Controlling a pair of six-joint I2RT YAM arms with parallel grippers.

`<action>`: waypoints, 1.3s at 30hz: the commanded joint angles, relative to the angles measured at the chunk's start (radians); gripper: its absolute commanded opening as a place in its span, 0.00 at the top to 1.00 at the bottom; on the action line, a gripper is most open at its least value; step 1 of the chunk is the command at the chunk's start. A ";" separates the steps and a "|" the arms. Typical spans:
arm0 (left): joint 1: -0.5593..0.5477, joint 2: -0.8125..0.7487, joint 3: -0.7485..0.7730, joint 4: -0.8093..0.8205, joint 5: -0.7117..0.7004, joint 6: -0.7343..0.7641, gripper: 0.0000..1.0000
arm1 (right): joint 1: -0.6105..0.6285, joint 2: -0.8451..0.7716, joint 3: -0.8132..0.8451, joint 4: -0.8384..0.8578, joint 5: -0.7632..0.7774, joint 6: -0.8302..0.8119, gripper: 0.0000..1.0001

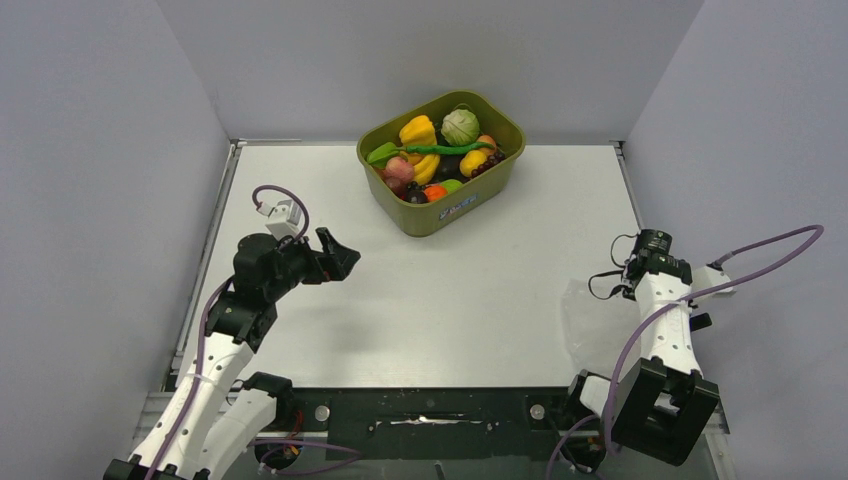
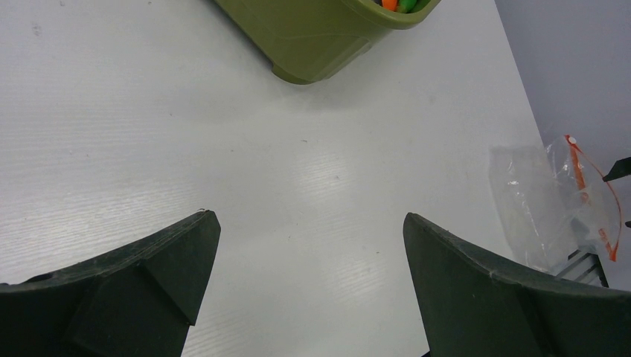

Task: Place the food in the zip-top bag and seal the zipper
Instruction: Pick up the zipper food storage bag at the corner of the board.

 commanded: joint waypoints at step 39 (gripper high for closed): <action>-0.036 -0.006 0.003 0.070 0.038 -0.002 0.04 | -0.130 -0.158 -0.164 0.469 -0.382 -0.386 0.02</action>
